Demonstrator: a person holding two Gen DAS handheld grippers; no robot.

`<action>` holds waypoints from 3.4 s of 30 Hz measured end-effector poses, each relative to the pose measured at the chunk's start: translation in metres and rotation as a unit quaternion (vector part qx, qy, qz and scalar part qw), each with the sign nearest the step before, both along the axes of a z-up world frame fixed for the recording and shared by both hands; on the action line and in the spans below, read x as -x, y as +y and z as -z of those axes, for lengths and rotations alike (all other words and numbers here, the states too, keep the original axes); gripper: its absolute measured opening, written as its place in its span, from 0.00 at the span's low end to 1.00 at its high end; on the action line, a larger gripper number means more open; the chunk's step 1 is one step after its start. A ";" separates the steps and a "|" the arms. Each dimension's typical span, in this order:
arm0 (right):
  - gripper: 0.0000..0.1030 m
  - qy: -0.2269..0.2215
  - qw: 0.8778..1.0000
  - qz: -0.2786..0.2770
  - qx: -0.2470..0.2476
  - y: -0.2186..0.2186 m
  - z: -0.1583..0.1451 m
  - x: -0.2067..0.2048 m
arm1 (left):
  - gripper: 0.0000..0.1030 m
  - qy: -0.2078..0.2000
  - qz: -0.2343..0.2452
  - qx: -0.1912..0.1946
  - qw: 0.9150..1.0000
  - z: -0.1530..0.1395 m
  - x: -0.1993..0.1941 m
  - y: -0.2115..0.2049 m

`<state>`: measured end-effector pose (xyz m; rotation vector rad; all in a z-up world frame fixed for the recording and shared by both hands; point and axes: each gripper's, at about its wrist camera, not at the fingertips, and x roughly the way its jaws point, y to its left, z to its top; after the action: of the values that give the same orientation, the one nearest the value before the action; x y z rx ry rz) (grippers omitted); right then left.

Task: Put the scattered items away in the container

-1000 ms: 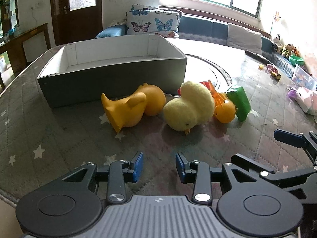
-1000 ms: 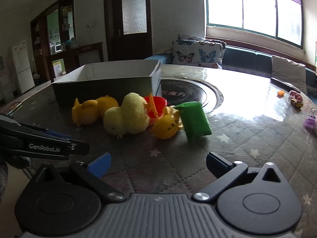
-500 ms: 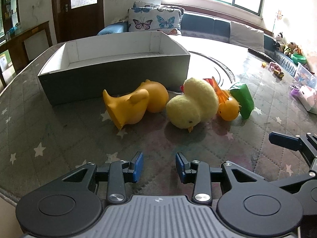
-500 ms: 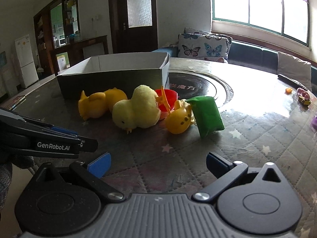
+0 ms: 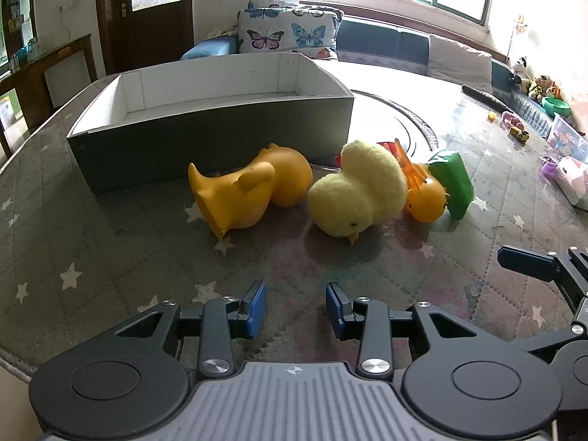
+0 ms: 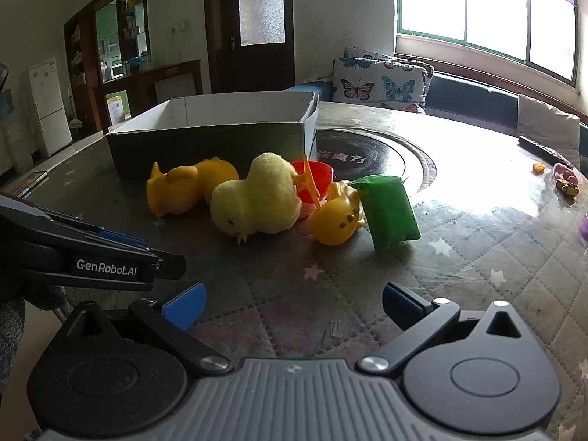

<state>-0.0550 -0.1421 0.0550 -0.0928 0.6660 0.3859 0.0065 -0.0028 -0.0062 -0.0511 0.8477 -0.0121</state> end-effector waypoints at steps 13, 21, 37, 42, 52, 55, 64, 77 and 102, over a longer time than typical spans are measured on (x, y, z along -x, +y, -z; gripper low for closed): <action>1.00 0.005 1.000 -0.009 0.003 0.005 -0.001 -0.007 | 0.38 0.007 -0.001 0.002 1.000 -0.002 -0.007 0.001; 1.00 0.008 1.000 -0.014 0.006 0.010 -0.001 -0.012 | 0.38 0.010 -0.001 0.002 1.000 -0.003 -0.012 0.002; 1.00 0.011 1.000 -0.017 0.009 0.013 -0.001 -0.022 | 0.38 0.018 0.001 0.007 1.000 -0.004 -0.023 0.004; 1.00 0.011 1.000 -0.019 0.008 0.013 -0.003 -0.026 | 0.38 0.019 0.000 0.009 1.000 -0.006 -0.026 0.005; 1.00 0.010 1.000 -0.024 0.006 0.015 -0.006 -0.034 | 0.38 0.024 -0.001 0.012 1.000 -0.009 -0.034 0.005; 1.00 0.009 1.000 -0.025 0.006 0.015 -0.007 -0.036 | 0.38 0.025 -0.002 0.012 1.000 -0.010 -0.036 0.006; 1.00 0.000 0.999 -0.035 0.015 0.016 -0.012 -0.042 | 0.38 0.026 -0.002 0.016 1.000 -0.012 -0.044 0.007; 1.00 -0.034 0.994 -0.096 0.042 0.024 -0.022 -0.052 | 0.38 0.034 0.000 0.040 0.999 -0.016 -0.055 0.016; 1.00 -0.051 0.977 -0.198 0.062 0.038 -0.025 -0.029 | 0.36 0.040 0.040 0.075 0.996 -0.022 -0.060 0.019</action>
<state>-0.0264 -0.1038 0.0795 -0.3647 0.5685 0.7183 0.0664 0.0161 0.0156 -0.1599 0.9268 -0.1509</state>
